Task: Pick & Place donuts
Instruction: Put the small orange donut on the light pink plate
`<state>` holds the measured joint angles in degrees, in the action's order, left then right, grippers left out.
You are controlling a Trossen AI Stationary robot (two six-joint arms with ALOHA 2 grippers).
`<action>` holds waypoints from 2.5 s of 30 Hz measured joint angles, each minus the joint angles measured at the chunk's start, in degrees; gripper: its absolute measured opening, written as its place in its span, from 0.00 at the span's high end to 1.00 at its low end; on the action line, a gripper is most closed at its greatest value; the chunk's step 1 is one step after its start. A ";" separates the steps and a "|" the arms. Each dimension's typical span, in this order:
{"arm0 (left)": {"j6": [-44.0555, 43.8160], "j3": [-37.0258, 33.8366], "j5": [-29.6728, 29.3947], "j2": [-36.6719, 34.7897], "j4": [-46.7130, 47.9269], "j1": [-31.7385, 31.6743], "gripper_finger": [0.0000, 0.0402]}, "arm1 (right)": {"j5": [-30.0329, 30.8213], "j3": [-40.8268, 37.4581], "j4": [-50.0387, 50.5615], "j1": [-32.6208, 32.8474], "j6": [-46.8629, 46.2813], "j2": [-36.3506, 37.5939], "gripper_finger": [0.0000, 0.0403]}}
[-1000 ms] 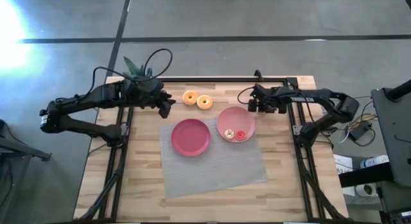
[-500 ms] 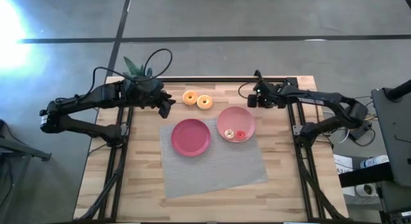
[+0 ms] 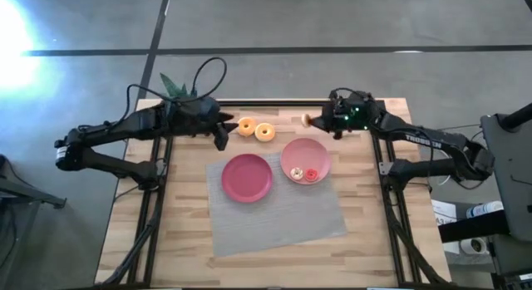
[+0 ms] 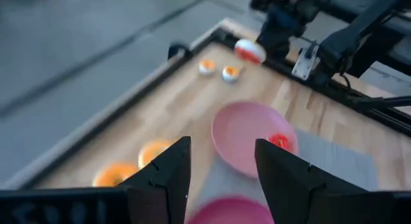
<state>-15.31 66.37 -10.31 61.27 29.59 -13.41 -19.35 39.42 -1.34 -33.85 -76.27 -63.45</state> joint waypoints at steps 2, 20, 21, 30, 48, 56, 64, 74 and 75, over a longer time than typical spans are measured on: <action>5.11 0.00 -0.10 1.15 -4.73 0.00 0.64 | 3.08 0.58 -0.37 1.58 3.38 -0.05 0.98; -21.95 -0.04 21.77 16.12 -32.54 -5.41 0.64 | 62.81 15.13 -0.57 27.03 59.10 -4.59 0.98; -24.70 -0.04 24.48 17.23 -35.12 -6.01 0.64 | 64.47 16.64 -0.59 28.07 63.23 -5.34 0.98; -53.42 -0.07 42.26 24.61 -59.45 -12.96 0.64 | 73.70 26.41 -0.79 34.44 97.74 -10.46 0.98; -71.27 0.16 50.63 29.98 -75.71 -16.86 0.64 | 75.03 30.73 -2.63 34.76 115.99 -11.64 0.98; -79.54 0.28 52.45 30.77 -75.76 -17.29 0.64 | 74.58 30.62 -7.90 34.85 130.77 -13.55 0.98; -84.12 0.41 53.85 31.28 -76.26 -18.78 0.64 | 73.11 30.56 -15.82 36.07 143.35 -15.94 0.98; -77.97 4.52 54.62 31.13 -77.26 -20.13 0.64 | 77.96 30.56 -17.81 37.33 129.25 -15.39 0.98; -76.83 5.07 55.31 31.11 -77.15 -20.13 0.64 | 78.99 30.56 -17.73 37.22 125.28 -15.07 0.98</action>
<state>-92.14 71.43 44.99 92.38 -47.57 -33.54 59.64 69.97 -19.07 3.37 49.02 -78.52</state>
